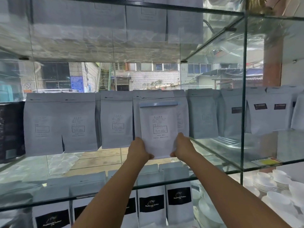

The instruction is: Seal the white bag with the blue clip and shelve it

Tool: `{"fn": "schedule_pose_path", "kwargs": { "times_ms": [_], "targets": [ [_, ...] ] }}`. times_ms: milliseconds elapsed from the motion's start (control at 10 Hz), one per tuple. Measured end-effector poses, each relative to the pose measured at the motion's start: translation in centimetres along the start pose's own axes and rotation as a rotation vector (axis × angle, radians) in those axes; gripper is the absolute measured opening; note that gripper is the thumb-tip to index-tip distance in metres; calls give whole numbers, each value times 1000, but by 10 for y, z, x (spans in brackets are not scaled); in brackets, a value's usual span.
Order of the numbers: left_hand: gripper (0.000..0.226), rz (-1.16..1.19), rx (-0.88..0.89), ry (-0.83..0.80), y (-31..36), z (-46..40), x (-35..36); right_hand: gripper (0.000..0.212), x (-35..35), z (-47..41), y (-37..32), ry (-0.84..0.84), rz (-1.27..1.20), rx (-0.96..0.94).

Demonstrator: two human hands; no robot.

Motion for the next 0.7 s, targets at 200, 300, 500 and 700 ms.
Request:
{"fn": "schedule_pose_path", "kwargs": {
  "times_ms": [200,300,500,700],
  "targets": [
    [63,109,-13,8,-9,-4,3,59,7,-4,-1,21,-35,1],
    [48,222,10,12,-19,1,3,56,9,1,8,65,-156,-30],
    [51,227,82,-86,-15,17,2,63,11,11,11,81,-108,-38],
    [74,111,73,-412,-29,41,-30,75,-20,33,15,-337,105,-60]
  ]
}}
Point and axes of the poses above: each hand's wrist, its own z-axis away from the middle knuckle, its own x-axis out of the palm, y = z × x, the point moved 1 cm from there along -z, towards the middle knuckle, and after that the axes turned 6 degrees about -z, right-handed, at the moved point
